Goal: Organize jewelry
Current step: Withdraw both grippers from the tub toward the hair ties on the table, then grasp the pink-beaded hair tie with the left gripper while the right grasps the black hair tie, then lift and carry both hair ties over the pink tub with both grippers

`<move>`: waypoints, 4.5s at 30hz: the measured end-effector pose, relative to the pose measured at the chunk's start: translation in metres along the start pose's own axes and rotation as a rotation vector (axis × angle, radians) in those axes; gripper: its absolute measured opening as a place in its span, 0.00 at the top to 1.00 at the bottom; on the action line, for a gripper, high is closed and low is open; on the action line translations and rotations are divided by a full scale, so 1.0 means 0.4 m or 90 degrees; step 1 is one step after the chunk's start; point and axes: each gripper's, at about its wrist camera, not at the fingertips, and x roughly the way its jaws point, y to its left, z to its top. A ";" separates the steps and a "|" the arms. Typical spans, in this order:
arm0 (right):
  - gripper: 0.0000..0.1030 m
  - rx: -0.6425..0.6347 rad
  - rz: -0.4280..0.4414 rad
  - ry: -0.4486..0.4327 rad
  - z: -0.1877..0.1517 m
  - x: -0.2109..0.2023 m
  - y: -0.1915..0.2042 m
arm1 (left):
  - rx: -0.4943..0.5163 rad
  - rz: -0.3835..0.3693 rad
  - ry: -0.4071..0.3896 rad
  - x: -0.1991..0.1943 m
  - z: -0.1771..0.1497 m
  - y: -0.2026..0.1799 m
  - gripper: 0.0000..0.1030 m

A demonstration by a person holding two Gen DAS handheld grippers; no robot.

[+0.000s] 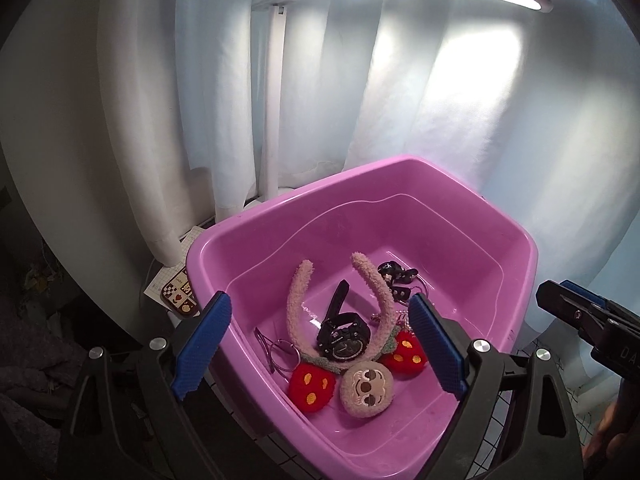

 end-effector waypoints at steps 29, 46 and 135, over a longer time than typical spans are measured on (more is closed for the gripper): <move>0.37 0.257 -0.215 -0.012 -0.564 -0.310 -0.556 | 0.275 -0.236 0.079 -0.001 -0.360 -0.645 0.08; 0.37 0.325 -0.303 -0.008 -0.574 -0.046 -0.596 | 0.411 -0.292 0.175 0.337 -0.446 -0.781 0.08; 0.89 -0.010 -0.082 -0.101 -0.259 -0.205 -0.276 | 0.125 -0.113 -0.043 -0.169 -0.197 -0.401 0.78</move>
